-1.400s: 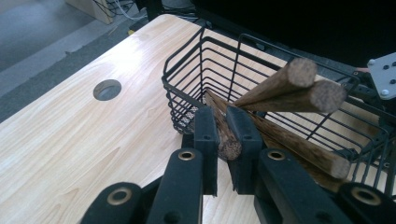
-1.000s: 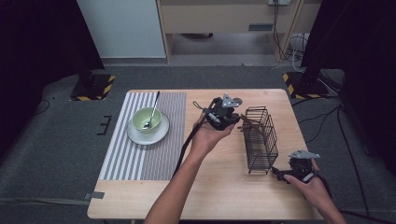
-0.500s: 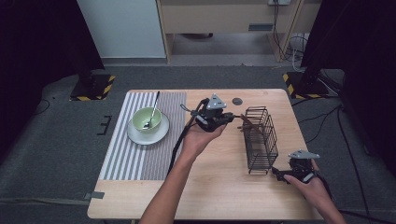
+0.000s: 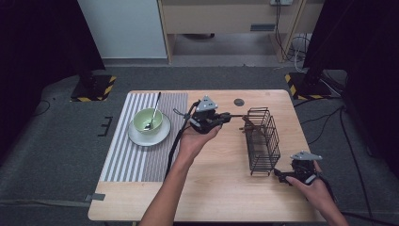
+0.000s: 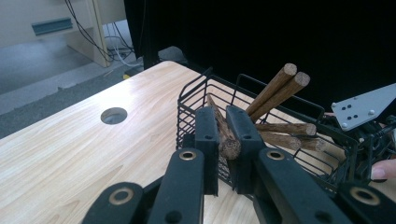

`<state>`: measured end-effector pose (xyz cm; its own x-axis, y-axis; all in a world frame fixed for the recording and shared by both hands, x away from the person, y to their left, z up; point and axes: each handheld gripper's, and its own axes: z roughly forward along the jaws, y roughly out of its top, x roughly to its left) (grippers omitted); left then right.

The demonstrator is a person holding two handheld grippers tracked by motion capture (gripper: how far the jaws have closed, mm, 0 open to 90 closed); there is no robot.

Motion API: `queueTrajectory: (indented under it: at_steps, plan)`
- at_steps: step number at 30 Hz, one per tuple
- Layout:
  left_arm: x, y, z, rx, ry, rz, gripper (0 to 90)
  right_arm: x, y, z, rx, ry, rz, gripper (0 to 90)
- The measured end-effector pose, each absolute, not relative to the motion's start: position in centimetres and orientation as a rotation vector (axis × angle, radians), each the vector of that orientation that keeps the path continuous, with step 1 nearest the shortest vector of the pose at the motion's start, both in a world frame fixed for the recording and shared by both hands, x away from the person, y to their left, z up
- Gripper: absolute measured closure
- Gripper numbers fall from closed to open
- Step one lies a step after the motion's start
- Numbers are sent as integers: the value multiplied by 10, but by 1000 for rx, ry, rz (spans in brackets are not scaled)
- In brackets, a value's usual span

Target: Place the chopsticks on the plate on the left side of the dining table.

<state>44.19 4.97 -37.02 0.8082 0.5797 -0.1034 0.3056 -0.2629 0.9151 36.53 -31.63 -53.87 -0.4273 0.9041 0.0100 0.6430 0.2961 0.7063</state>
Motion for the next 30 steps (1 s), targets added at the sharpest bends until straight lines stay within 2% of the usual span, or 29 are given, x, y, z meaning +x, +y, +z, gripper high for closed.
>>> queueTrajectory:
  at_steps: [20, 30]
  plan:
    - [440, 66, -371, 1693, 640, 230, 835, 365, -316, -539, 1385, 2179, 909, 7]
    - [442, 74, -371, 1620, 687, 266, 835, 365, -316, -539, 1386, 2179, 909, 7]
